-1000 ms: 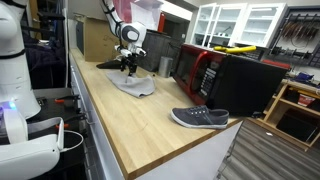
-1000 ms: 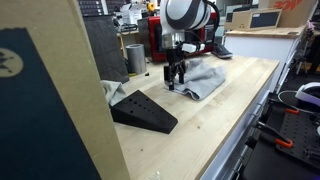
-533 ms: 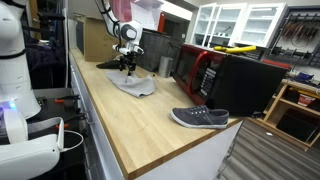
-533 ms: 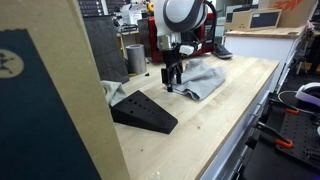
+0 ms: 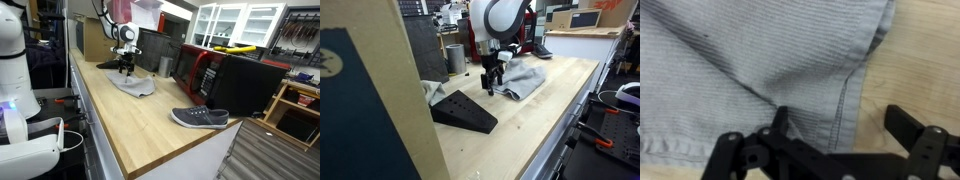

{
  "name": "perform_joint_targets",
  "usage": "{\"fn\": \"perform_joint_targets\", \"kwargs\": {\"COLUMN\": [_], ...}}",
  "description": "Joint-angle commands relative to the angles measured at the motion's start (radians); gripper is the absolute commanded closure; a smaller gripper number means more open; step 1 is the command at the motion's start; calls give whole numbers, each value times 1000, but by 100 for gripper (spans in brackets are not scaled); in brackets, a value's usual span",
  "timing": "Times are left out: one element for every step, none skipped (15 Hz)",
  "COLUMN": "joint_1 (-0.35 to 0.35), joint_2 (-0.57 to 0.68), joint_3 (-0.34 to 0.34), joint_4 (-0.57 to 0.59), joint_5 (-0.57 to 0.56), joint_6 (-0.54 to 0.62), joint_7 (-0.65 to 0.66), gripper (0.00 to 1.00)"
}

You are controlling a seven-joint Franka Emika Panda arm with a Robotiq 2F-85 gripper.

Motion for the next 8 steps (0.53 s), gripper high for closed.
{"fn": "perform_joint_targets", "kwargs": {"joint_1": [31, 35, 39, 41, 42, 43, 43, 43], "joint_2": [15, 12, 11, 10, 9, 9, 8, 7], "joint_3": [-10, -9, -10, -10, -12, -14, -16, -17], "joint_4": [6, 6, 6, 6, 7, 7, 8, 9], "joint_5": [-27, -33, -39, -44, -47, -52, -52, -49], "joint_6": [-5, -4, -3, -2, -1, -2, -1, -2], "joint_7": [68, 76, 86, 84, 93, 100, 104, 113], "gripper": [0, 0, 5, 26, 30, 31, 37, 46]}}
